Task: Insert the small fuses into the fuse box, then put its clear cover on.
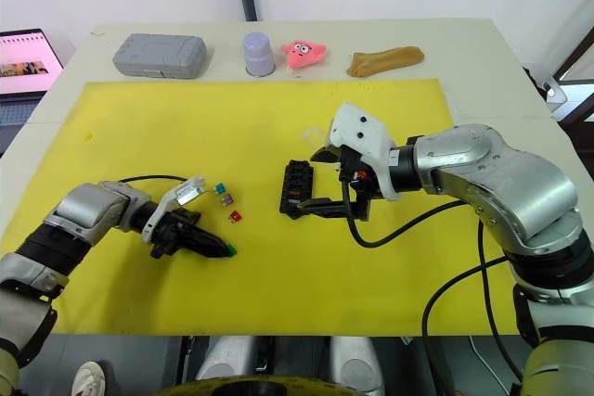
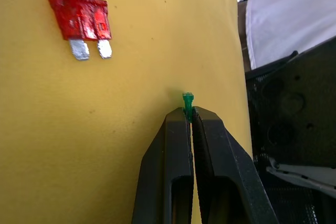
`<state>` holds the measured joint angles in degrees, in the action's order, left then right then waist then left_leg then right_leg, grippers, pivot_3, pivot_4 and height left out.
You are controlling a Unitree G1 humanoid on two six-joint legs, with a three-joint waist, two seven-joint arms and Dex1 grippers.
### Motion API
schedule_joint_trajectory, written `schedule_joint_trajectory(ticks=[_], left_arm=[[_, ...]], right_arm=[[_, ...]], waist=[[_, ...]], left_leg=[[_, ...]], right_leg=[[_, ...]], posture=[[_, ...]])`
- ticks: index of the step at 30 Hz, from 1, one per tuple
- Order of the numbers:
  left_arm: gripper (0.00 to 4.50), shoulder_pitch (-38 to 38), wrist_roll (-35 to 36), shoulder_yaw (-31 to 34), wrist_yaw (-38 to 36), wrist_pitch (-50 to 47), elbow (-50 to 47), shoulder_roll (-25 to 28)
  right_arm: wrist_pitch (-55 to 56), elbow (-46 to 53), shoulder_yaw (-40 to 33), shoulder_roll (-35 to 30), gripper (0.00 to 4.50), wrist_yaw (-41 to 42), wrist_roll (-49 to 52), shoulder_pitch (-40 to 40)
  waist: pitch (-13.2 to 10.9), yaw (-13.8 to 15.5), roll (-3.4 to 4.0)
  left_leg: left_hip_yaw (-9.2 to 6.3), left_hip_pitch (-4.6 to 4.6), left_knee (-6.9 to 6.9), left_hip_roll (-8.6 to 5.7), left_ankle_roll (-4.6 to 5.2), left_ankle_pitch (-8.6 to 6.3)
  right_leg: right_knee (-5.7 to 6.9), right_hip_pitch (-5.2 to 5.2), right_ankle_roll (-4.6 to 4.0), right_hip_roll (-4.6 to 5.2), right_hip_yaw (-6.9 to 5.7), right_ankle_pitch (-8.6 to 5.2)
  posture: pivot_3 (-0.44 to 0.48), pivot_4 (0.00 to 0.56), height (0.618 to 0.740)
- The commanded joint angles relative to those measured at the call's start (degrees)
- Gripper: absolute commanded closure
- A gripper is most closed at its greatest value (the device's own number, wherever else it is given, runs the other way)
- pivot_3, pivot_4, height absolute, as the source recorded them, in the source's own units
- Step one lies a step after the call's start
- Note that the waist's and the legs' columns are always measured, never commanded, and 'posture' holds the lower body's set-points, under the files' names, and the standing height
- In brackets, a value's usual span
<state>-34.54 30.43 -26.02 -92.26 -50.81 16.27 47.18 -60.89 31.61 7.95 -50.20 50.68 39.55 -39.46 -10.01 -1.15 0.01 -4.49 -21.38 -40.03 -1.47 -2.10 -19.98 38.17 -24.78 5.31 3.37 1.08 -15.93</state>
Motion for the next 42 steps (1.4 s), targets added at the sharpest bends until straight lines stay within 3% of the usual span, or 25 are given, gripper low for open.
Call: schedule_joint_trajectory(ticks=[1, 16, 22, 27, 29, 36, 39, 42], left_arm=[[4.3, 0.56, -1.64, 2.06, 0.36, -0.72, 1.69, 1.17], [4.41, 1.95, -0.63, 5.37, 1.17, -2.62, -0.74, 1.68], [4.41, 1.4, 4.52, 14.12, 4.32, -5.47, -7.39, 1.49], [4.41, -1.34, 10.29, 21.75, 9.85, -7.97, -15.54, -1.83], [4.41, -5.65, 12.07, 24.35, 13.22, -6.9, -18.46, -5.12], [4.41, -11.22, 13.09, 25.33, 17.32, -4.38, -20.51, -10.08], [4.5, -11.61, 12.51, 24.41, 17.08, -3.13, -20.37, -10.61], [4.5, -11.74, 12.23, 24.03, 17.03, -2.49, -19.93, -10.66]], right_arm=[[1.23, 0.57, -0.87, 0.0, 0.0, 0.26, -0.23, -0.97], [2.36, -0.01, 0.09, 0.08, 0.0, 1.1, -1.31, -1.05], [-0.45, 0.2, -1.64, 0.63, 0.0, 0.41, 1.15, -0.77], [-5.77, -0.57, -5.42, 2.61, 0.0, -1.55, 6.52, -1.68], [-10.21, -3.04, -8.65, 4.97, 0.0, -3.35, 11.12, -4.83], [-17.46, -9.31, -12.81, 8.21, 0.0, -7.87, 16.66, -12.44], [-19.42, -10.27, -13.51, 8.75, 0.8, -8.73, 18.54, -14.03], [-20.93, -11.02, -13.48, 9.39, 0.8, -9.83, 19.6, -15.07]], waist=[[0.0, -0.01, 0.0], [0.0, -0.06, 0.0], [-0.01, 0.12, -0.02], [-0.01, 0.54, -0.03], [-0.03, 0.48, -0.05], [-0.02, -0.11, -0.04], [-0.03, -0.02, -0.04], [-0.02, 0.1, -0.04]], left_leg=[[0.0, 0.0, 0.0, 0.0, 0.0, 0.0], [0.0, 0.0, 0.0, 0.03, 0.0, 0.0], [-0.02, -0.04, 0.0, 0.04, -0.01, 0.01], [-0.04, -0.1, -0.01, 0.0, -0.11, 0.06], [-0.03, -0.09, -0.02, -0.03, -0.23, 0.12], [0.0, -0.04, 0.07, -0.01, -0.31, 0.17], [0.01, -0.08, 0.04, 0.0, -0.33, 0.18], [0.01, -0.08, 0.02, -0.01, -0.33, 0.18]], right_leg=[[0.0, 0.0, 0.0, 0.0, 0.0, 0.0], [0.0, -0.01, 0.0, -0.01, 0.0, 0.0], [-0.01, -0.03, 0.0, 0.08, 0.0, 0.0], [-0.06, -0.02, 0.0, 0.18, -0.01, 0.0], [-0.06, -0.01, 0.0, 0.2, -0.01, 0.0], [-0.05, -0.06, 0.01, 0.15, 0.0, 0.0], [-0.03, -0.09, 0.01, 0.15, 0.0, 0.01], [-0.03, -0.08, 0.01, 0.16, 0.0, 0.01]], posture=[[0.0, 0.15, 0.74], [0.0, 0.15, 0.74], [0.0, 0.15, 0.74], [0.0, 0.15, 0.74], [0.0, 0.15, 0.74], [0.0, 0.15, 0.74], [0.0, 0.15, 0.74], [0.0, 0.15, 0.74]])
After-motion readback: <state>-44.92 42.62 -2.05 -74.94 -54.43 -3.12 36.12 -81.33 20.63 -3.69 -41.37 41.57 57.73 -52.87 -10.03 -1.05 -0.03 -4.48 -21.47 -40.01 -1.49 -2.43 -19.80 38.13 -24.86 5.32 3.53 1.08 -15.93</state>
